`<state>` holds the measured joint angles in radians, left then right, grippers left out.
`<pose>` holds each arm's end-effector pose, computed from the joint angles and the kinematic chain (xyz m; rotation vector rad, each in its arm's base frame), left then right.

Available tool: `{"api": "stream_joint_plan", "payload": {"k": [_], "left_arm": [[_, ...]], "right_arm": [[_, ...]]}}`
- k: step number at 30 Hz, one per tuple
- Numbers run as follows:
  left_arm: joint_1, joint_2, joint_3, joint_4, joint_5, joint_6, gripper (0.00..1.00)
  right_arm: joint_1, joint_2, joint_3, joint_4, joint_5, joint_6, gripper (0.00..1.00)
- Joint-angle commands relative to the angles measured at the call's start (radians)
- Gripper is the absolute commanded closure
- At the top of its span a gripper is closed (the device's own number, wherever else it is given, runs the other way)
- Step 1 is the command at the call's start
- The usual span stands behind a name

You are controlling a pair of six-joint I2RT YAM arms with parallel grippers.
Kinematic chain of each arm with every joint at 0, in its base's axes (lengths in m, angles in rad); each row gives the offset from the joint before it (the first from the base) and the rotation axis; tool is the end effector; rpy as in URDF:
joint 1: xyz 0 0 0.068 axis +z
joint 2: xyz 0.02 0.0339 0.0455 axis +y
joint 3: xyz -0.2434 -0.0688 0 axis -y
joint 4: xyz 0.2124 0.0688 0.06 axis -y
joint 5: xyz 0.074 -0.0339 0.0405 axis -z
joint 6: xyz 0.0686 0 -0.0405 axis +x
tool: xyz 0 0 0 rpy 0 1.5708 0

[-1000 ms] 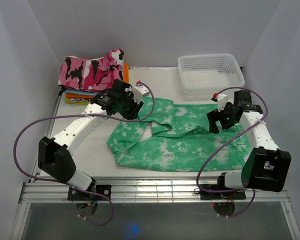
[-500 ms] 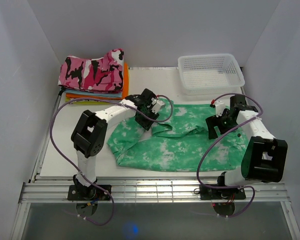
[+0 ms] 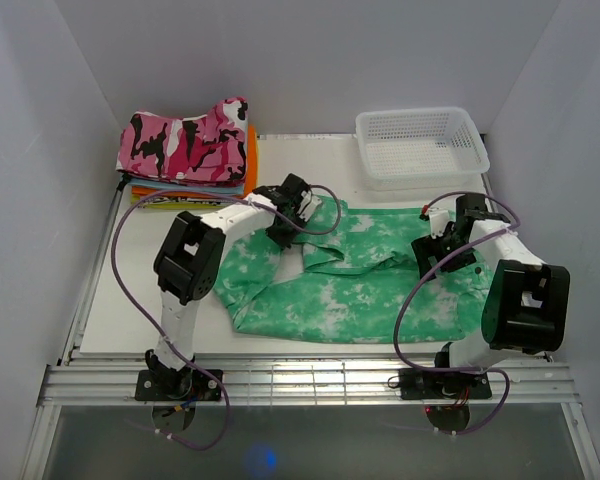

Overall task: Fold and stack the trousers
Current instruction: Flatten the trousers out

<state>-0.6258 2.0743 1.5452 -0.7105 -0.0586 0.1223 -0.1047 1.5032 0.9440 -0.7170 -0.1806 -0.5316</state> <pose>0.3245 -0.2295 0.1365 1.0126 2.6172 -0.0372 0.2564 -0.0146 0.1591 -0.6308 2.7325 0.1110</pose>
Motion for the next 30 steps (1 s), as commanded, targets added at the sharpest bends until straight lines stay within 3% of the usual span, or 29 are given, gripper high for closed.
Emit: {"api": "stream_joint_plan", "payload": {"k": [1,6,11,17,22,30], "left_arm": [[0.066,-0.118,-0.010,-0.067,0.040,-0.001,1.00],[0.164,-0.401,-0.121,-0.135,0.042,0.057,1.00],[0.371,-0.624,-0.235,-0.216,0.054,0.186,1.00],[0.557,-0.831,-0.483,-0.287,0.017,0.368,1.00],[0.722,-0.925,-0.696,-0.273,-0.078,0.476,1.00],[0.882,-0.964,-0.858,-0.224,-0.181,0.618,1.00]], "right_arm": [[-0.006,0.015,-0.011,0.033,0.047,-0.013,0.06],[-0.006,0.012,-0.011,0.045,0.056,-0.016,0.07],[-0.006,0.006,-0.024,0.047,0.075,-0.030,0.08],[-0.006,-0.011,-0.022,0.041,0.098,-0.050,0.08],[-0.007,-0.026,-0.021,0.024,0.105,-0.067,0.08],[-0.007,-0.047,-0.021,0.016,0.128,-0.090,0.08]]}}
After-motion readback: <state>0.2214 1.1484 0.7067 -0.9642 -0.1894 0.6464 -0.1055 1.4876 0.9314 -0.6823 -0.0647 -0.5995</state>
